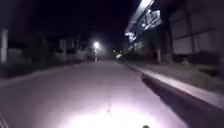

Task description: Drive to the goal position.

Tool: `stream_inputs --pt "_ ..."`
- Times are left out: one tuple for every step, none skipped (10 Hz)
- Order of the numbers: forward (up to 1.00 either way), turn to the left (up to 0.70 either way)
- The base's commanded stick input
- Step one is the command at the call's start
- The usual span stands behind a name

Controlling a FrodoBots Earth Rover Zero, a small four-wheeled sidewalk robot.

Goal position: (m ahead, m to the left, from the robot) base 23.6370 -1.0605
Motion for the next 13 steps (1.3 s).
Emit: stream_inputs --pt "0.7 0.01" --pt "0.7 0.01" --pt "0.7 0.01" --pt "0.7 0.01" --pt "0.7 0.01" --pt "0.7 0.01" --pt "0.7 0.01" --pt "0.7 0.01" --pt "0.7 0.01" --pt "0.7 0.01" --pt "0.7 0.01" --pt "0.7 0.01" --pt "0.7 0.01"
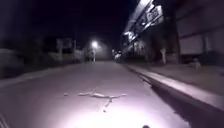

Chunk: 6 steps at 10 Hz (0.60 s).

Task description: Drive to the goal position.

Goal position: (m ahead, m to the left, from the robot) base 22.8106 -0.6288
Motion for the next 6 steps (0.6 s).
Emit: stream_inputs --pt "0.7 0.01" --pt "0.7 0.01" --pt "0.7 0.01" --pt "0.7 0.01" --pt "0.7 0.01" --pt "0.7 0.01"
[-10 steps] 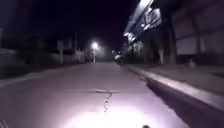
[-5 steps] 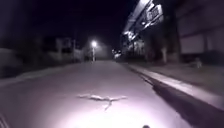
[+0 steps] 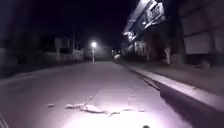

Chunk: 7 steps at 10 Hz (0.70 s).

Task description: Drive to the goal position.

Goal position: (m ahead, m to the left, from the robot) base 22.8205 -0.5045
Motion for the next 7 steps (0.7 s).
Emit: stream_inputs --pt "0.7 0.01" --pt "0.7 0.01" --pt "0.7 0.01" --pt "0.7 0.01" --pt "0.7 0.01" --pt "0.7 0.01" --pt "0.7 0.01"
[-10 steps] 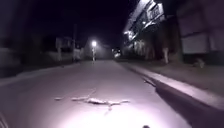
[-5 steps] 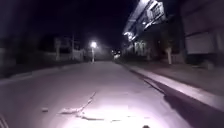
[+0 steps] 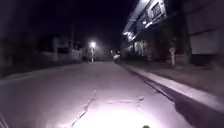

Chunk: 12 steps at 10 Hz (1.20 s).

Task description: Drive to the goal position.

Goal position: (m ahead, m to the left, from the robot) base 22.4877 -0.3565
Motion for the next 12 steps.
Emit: stream_inputs --pt "0.7 0.01" --pt "0.7 0.01" --pt "0.7 0.01" --pt "0.7 0.01" --pt "0.7 0.01" --pt "0.7 0.01" --pt "0.7 0.01" --pt "0.7 0.01" --pt "0.7 0.01" --pt "0.7 0.01" --pt "0.7 0.01" --pt "0.7 0.01"
